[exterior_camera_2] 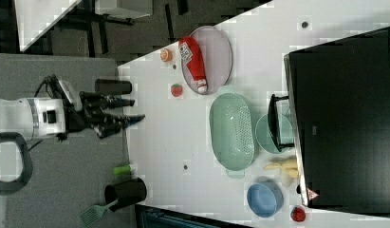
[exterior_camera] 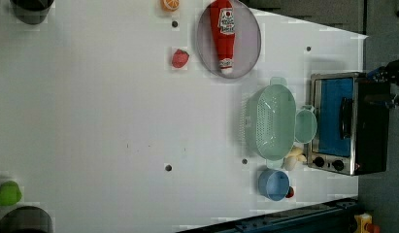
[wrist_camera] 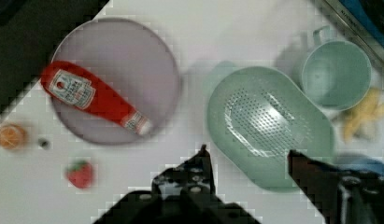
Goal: Drag strainer right to left.
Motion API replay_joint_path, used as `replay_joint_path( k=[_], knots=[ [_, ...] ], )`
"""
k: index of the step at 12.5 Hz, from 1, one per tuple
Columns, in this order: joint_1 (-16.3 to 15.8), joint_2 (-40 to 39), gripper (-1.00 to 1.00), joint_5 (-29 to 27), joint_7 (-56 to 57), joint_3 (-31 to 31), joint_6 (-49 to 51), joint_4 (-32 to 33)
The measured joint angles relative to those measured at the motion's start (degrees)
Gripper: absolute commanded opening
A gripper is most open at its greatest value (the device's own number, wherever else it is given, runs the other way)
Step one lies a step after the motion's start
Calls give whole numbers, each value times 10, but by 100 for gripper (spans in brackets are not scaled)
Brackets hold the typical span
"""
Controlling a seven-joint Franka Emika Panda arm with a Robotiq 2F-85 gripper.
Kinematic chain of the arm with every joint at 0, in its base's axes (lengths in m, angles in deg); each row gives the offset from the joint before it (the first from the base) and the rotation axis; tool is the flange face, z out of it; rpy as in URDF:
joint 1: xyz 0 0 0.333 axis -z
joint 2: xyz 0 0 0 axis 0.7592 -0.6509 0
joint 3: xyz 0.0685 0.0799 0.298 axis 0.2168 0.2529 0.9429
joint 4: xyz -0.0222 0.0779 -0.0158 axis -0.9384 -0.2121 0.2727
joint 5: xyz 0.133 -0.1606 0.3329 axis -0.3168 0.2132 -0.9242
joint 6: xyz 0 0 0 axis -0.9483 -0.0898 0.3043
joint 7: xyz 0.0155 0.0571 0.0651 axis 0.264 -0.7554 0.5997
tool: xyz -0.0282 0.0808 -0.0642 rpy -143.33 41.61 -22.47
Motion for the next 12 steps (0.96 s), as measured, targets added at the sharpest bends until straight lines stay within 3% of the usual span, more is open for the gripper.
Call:
replay_joint_path(
  k=[3,5,7,10,12],
  knots=[
    [4,167,100,17,6,-15,167,125],
    [14,245,100,24,6,-33,158,119],
    [23,269,100,5,6,-46,126,87],
    [35,237,100,3,7,-33,48,109],
    [30,189,100,-1,3,-34,-22,175]
  ],
)
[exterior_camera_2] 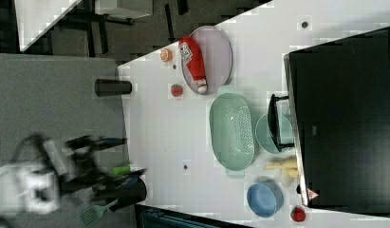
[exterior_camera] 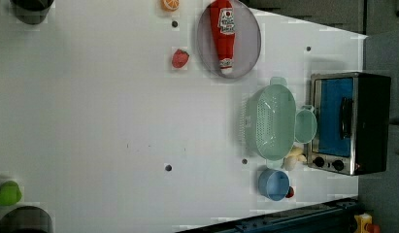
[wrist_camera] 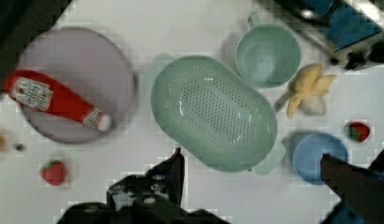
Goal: Drag strainer right to left.
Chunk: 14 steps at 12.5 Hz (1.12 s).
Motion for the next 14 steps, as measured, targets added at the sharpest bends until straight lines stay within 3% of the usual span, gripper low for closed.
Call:
replay_joint_path(
  k=[3,6,9,14],
  knots=[
    [-2,-88,100,10,-44,17,-136,119],
    [-13,-185,100,12,-147,20,-234,184],
    [-12,-229,100,14,-215,19,-309,219],
    [-7,-316,100,13,-307,27,-452,195]
  ],
)
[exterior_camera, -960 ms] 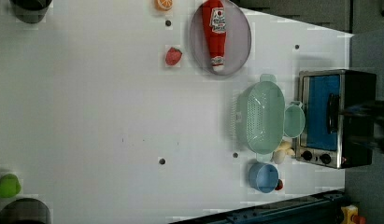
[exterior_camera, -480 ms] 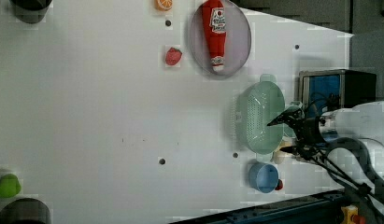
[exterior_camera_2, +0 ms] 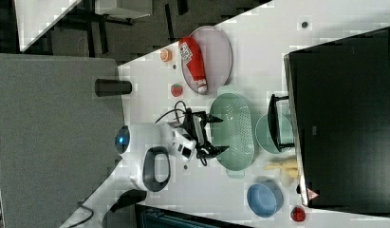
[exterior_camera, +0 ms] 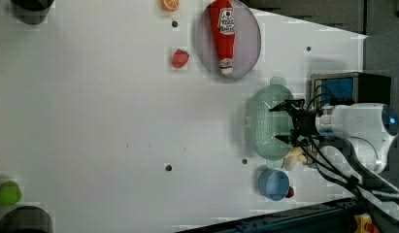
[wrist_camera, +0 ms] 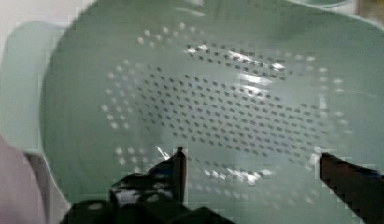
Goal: Drag strainer right to left.
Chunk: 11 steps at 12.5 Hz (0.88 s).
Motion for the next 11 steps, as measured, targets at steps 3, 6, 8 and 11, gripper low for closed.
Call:
replay_joint_path(
  k=[3,6,8,11],
  knots=[
    [-11,-83,100,2,-24,-13,-76,-11],
    [-16,-116,100,-3,-43,-1,-96,17],
    [-22,-112,100,-4,-56,14,-97,19],
    [-58,-108,100,-17,-81,19,-96,9]
  ],
)
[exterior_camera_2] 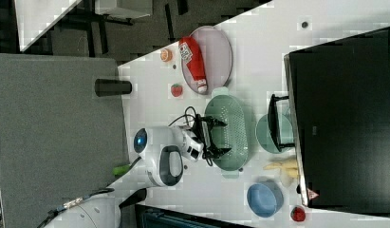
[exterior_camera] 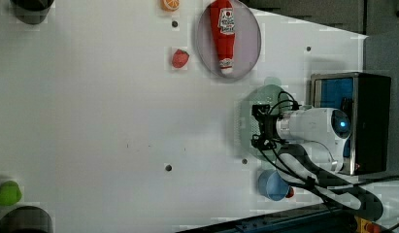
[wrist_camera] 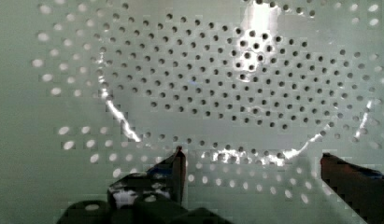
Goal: Drag strainer right to left.
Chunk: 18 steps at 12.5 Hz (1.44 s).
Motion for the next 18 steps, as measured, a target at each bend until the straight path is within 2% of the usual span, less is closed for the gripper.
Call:
replay_joint_path(
  k=[3,8,11,14,16,18],
  knots=[
    [-19,3,100,-2,-33,15,-6,-6],
    [-71,4,100,15,-130,31,-9,-15],
    [-95,-5,100,-4,-171,47,-12,-18],
    [-143,-32,100,-6,-210,34,-1,-60],
    [-155,-46,100,-8,-220,42,-3,-84],
    [-167,-56,100,-7,-223,42,35,-105]
  ],
)
